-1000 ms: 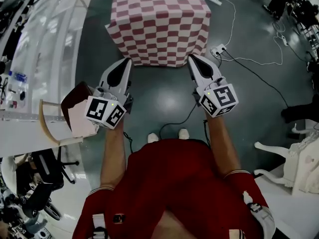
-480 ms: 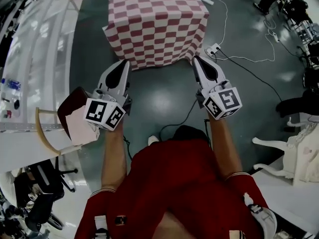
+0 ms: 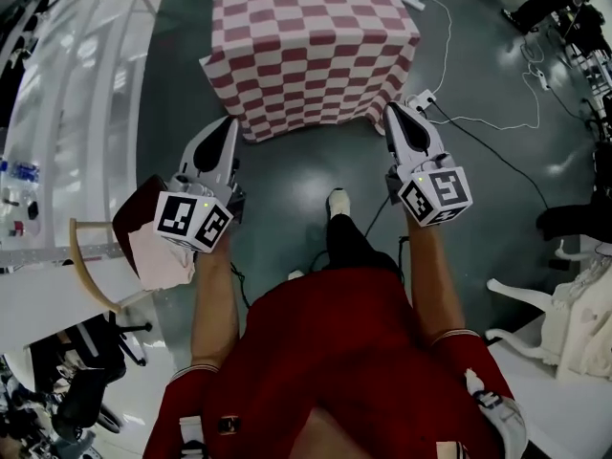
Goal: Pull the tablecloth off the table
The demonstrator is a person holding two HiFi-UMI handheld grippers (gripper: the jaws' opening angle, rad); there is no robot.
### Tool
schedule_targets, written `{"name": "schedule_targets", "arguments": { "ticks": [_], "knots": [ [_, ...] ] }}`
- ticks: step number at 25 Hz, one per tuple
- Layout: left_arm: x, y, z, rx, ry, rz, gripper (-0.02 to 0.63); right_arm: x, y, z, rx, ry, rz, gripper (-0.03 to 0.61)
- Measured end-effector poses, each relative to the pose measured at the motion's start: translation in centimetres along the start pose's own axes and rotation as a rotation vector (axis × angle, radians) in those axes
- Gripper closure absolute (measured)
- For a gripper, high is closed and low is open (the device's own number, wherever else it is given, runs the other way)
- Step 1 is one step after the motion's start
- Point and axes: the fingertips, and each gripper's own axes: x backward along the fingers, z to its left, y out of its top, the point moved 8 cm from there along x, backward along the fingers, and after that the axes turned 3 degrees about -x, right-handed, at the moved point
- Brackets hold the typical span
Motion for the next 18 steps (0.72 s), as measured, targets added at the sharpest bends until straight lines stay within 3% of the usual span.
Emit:
{"name": "schedule_targets", "arguments": {
  "ticks": [8, 18],
  "knots": [
    [-11.9, -1.5, 4.8, -0.054, 0.079, 0.065, 0.611, -10.0, -0.9, -11.4, 0.017, 0.012, -0.006, 0.563],
    [-27.5, -3.6, 8.3, -0.058, 0.159, 0.097, 0.611, -20.3, -1.8, -25.1, 0.017, 0.072, 0.04, 0.563]
  ]
}}
